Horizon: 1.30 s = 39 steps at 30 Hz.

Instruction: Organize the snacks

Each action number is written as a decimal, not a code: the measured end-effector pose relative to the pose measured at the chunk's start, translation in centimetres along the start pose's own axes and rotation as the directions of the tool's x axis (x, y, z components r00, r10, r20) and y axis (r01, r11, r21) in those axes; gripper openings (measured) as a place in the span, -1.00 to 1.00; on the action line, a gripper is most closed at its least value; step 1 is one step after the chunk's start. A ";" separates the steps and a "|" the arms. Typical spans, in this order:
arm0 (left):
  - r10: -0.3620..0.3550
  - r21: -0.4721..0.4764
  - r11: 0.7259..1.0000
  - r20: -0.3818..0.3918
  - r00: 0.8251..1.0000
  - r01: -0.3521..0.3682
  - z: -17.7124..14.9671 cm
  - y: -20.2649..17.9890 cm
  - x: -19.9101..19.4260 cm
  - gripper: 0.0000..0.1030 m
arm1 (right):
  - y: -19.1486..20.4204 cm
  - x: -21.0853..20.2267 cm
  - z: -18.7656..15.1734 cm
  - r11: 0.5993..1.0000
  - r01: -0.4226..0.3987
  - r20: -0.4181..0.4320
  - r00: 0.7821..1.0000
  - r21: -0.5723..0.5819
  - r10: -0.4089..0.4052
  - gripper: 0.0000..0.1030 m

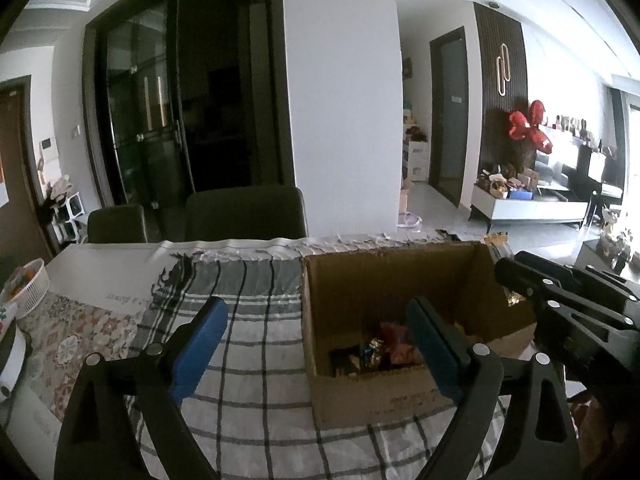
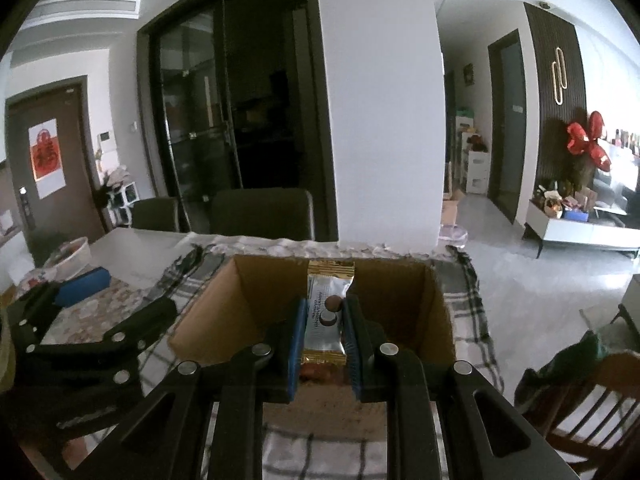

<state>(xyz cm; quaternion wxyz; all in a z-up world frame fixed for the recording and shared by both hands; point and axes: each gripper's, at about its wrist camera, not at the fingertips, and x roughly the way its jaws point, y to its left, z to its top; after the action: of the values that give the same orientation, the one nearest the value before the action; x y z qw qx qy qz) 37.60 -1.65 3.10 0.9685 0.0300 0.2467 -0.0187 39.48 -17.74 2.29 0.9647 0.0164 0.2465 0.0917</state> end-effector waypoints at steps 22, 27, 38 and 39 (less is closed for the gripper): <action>0.007 0.055 0.998 0.053 0.999 -0.010 -2.4 -1.1 -9.8 0.94 | -0.1 -8.6 -2.8 0.998 0.057 0.006 0.998 0.022 -0.057 -0.07; 0.013 0.075 0.997 0.088 0.996 -0.020 -3.7 -1.6 -14.1 0.99 | 0.2 -12.6 -4.6 0.996 0.057 0.002 0.998 0.062 -0.057 0.05; -0.008 0.082 0.997 0.112 0.994 -0.002 -6.2 -2.7 -20.9 0.99 | 1.2 -19.8 -7.4 0.992 0.109 0.028 0.993 0.069 -0.112 0.33; -0.004 0.085 0.996 0.120 0.993 -0.006 -6.5 -2.8 -21.6 0.99 | 1.2 -20.5 -7.7 0.991 0.114 0.030 0.993 0.066 -0.116 0.35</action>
<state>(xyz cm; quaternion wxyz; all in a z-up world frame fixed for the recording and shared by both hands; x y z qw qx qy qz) 15.38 -3.53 7.64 0.9793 0.0704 0.1872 -0.0303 17.94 -20.42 5.28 0.9713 0.0348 0.2337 0.0274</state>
